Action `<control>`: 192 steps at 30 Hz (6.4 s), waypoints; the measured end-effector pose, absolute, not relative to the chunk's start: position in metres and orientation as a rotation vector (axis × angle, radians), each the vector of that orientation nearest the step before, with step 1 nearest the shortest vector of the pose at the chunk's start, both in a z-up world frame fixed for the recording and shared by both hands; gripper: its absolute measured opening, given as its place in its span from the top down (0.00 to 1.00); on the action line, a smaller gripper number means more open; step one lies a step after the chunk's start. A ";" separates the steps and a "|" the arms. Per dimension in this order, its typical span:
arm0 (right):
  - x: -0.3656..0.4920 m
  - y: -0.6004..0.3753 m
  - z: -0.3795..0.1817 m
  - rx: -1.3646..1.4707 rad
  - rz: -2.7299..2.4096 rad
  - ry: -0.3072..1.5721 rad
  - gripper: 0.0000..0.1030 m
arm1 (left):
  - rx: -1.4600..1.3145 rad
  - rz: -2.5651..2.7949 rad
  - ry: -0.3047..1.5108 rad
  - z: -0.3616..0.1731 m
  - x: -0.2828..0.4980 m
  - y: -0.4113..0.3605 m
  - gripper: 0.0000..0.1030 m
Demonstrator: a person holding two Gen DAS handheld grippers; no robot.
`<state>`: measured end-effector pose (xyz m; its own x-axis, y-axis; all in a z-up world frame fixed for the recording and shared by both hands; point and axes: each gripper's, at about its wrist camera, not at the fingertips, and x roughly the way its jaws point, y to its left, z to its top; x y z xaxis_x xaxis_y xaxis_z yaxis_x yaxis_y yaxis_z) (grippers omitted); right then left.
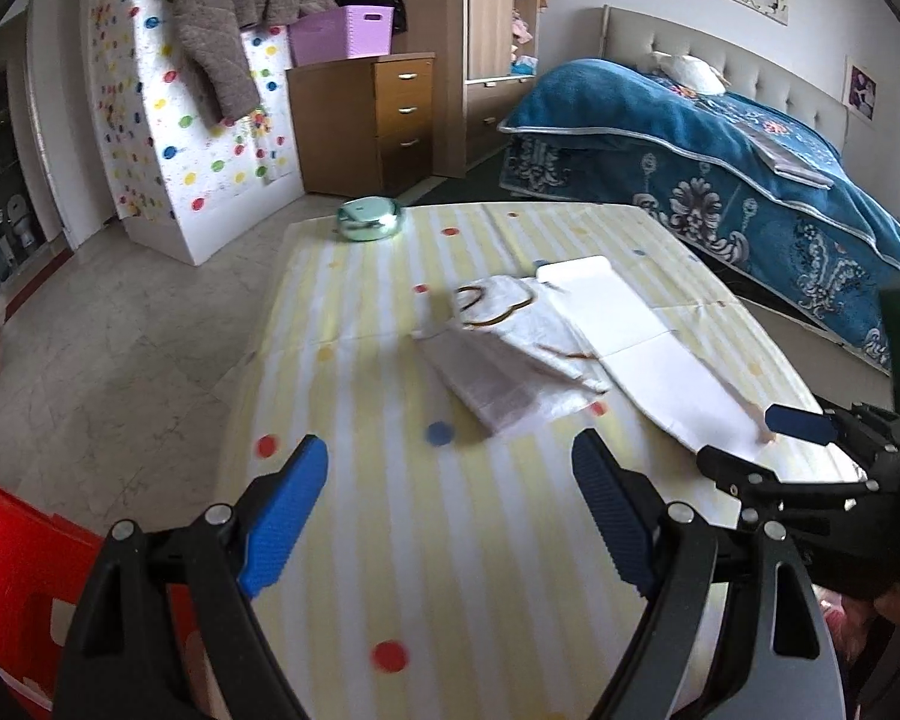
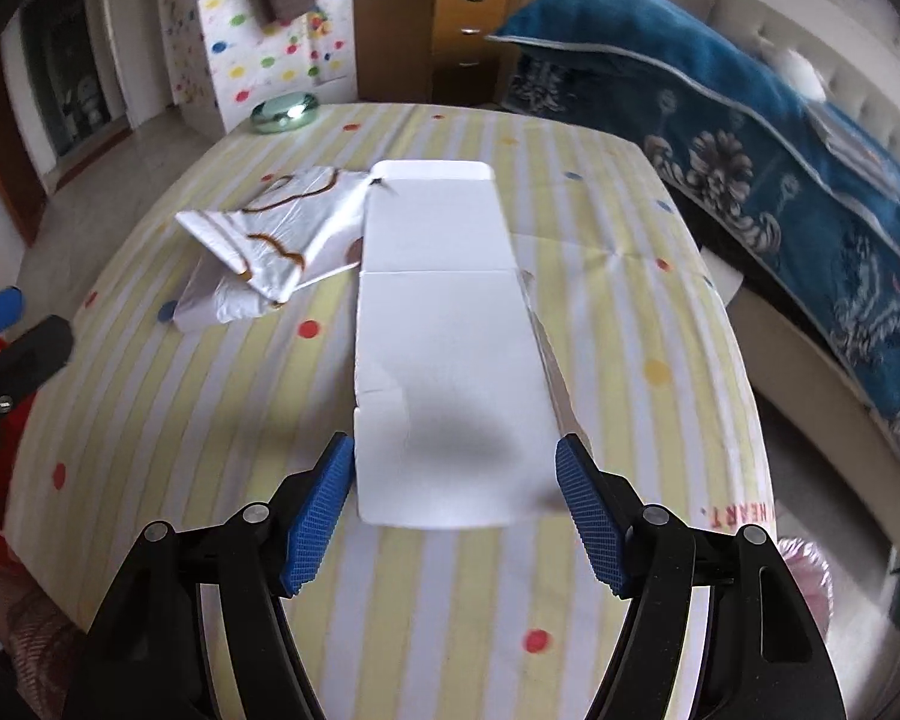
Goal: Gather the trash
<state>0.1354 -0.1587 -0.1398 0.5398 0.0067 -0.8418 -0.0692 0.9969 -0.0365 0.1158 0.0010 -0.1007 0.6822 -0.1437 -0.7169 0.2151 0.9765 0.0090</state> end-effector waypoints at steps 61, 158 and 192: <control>0.108 -0.176 -0.128 -0.042 0.144 0.930 0.31 | -0.018 -0.314 0.796 -0.093 0.102 0.001 0.98; -0.162 -0.448 -0.105 0.434 -0.402 0.789 0.65 | 0.344 -0.902 0.753 -0.099 -0.035 -0.305 0.53; -0.088 -0.247 0.026 0.131 -0.021 0.681 0.06 | 0.111 -0.184 0.723 0.003 -0.039 -0.014 0.06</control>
<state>-0.0882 -0.2473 0.0263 0.7769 0.0238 -0.6292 0.0616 0.9916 0.1137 -0.0394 -0.0136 0.0028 0.7345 -0.1285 -0.6663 0.2050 0.9781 0.0372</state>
